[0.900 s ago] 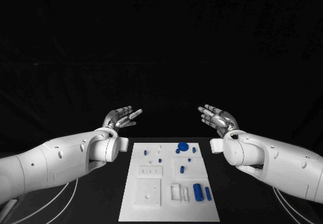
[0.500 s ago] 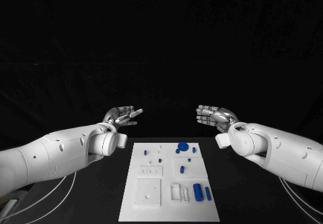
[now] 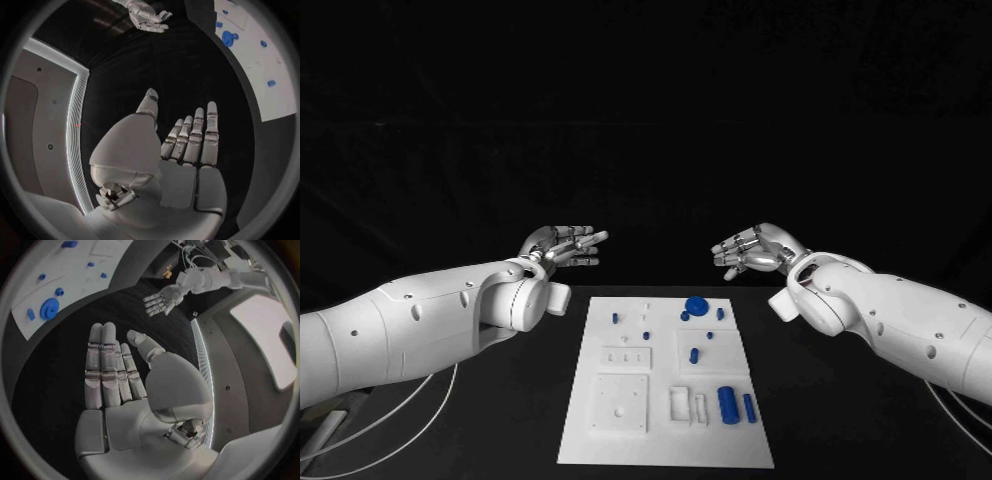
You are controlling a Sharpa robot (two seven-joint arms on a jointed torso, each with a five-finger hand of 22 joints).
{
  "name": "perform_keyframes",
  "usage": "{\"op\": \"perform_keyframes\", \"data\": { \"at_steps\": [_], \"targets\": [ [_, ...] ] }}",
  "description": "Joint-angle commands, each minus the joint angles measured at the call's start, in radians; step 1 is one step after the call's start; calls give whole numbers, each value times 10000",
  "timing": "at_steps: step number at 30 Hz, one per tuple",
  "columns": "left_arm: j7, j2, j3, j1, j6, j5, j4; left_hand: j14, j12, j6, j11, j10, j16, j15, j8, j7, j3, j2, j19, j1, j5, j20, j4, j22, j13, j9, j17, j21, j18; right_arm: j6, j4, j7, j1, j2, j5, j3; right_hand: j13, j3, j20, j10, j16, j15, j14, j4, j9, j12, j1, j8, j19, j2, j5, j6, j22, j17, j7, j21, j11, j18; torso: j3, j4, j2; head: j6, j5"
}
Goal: Assemble the parts on the task board
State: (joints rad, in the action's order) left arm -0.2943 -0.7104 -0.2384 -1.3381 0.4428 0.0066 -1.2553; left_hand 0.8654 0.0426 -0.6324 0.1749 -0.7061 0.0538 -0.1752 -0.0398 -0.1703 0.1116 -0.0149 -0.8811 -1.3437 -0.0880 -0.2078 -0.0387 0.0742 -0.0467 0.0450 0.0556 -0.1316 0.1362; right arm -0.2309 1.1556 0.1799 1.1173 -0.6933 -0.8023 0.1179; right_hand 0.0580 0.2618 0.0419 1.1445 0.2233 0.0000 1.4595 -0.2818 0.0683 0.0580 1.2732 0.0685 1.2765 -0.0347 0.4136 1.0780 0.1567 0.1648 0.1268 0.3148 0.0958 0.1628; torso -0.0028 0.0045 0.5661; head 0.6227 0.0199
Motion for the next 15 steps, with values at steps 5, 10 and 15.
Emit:
{"op": "perform_keyframes", "data": {
  "at_steps": [5,10,15],
  "targets": [
    [-420,-460,29,-187,-228,-142,-921,135,58,-227,13,-178,35,8,-76,-20,13,-111,-70,-37,-80,161,169,-28,-12,26,9,-48,-195,-198,13,-561,-6,215,-5479,7,-4,16,-480,219,4237,-171,317,-39,-31,0,-158,-63,748,-314,129,232,1672,2825,-70,2258,-127,274,-103,152,510,-178,-196],
    [-435,-772,63,-297,-297,-282,-1600,123,57,-253,19,-162,33,4,-75,-24,41,-130,-86,-15,-86,189,271,-31,-11,26,8,-54,-230,58,84,-1444,-3,311,-6906,9,-2,332,-626,-1,5630,-143,106,-1,-38,-3,-299,-72,911,-435,-452,114,2360,3700,-76,2893,-72,208,-135,330,790,-227,-293],
    [-466,-1002,110,-376,-375,-712,-2164,149,55,-230,43,-113,36,-14,-75,-42,34,-132,-125,11,-85,205,308,-26,-9,26,9,-76,-234,-93,89,-2176,-5,470,-7958,9,-2,706,-749,-2,6177,-115,-83,0,-35,-3,-311,-65,1185,-542,-631,118,2678,3767,-68,2949,-81,-43,-147,515,1058,-272,-417]
  ]
}}
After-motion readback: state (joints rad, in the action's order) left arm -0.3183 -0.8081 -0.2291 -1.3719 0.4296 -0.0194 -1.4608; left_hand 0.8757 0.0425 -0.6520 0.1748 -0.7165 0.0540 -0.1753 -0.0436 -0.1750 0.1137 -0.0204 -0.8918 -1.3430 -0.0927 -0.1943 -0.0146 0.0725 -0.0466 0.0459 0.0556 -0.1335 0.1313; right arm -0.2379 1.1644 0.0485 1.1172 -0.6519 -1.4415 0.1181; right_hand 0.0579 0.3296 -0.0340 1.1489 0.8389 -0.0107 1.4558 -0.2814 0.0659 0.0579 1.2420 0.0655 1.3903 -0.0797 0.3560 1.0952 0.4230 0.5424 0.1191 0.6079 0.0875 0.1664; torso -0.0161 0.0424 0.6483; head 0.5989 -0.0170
